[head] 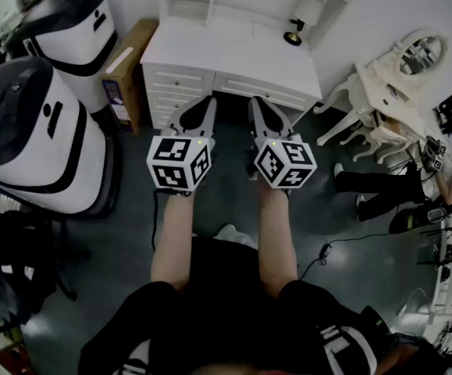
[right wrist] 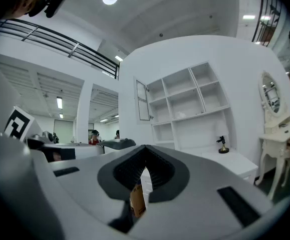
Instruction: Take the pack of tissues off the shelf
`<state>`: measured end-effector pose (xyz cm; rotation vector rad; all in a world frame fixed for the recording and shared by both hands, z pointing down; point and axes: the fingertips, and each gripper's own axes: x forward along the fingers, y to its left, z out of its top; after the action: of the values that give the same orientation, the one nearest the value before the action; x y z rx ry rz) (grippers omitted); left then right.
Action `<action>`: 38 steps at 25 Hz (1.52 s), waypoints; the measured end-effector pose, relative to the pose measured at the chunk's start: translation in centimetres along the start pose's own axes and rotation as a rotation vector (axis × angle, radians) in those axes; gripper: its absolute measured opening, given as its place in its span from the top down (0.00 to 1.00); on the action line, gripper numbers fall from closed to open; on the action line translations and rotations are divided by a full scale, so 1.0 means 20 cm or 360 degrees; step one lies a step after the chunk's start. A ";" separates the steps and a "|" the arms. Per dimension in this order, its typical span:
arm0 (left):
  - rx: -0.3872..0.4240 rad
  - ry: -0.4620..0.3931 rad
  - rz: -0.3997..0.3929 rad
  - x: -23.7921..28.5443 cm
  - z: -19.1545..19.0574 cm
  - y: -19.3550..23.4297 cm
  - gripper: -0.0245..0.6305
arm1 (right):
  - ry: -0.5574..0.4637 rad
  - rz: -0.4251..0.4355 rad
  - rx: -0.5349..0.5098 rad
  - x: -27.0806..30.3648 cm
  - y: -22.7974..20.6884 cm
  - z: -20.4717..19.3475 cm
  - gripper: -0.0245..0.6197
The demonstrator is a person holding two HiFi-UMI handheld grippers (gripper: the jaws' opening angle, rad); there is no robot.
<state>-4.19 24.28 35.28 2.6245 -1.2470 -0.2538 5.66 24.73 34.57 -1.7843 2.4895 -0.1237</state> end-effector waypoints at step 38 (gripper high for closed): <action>-0.0091 0.0089 0.0043 0.20 -0.16 0.26 0.95 | 0.0171 -0.0011 0.0032 0.25 -0.13 -0.23 0.93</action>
<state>-4.68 18.35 39.62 2.5465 -1.2377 -0.2070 5.96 19.26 39.27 -1.8248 2.5446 -0.2511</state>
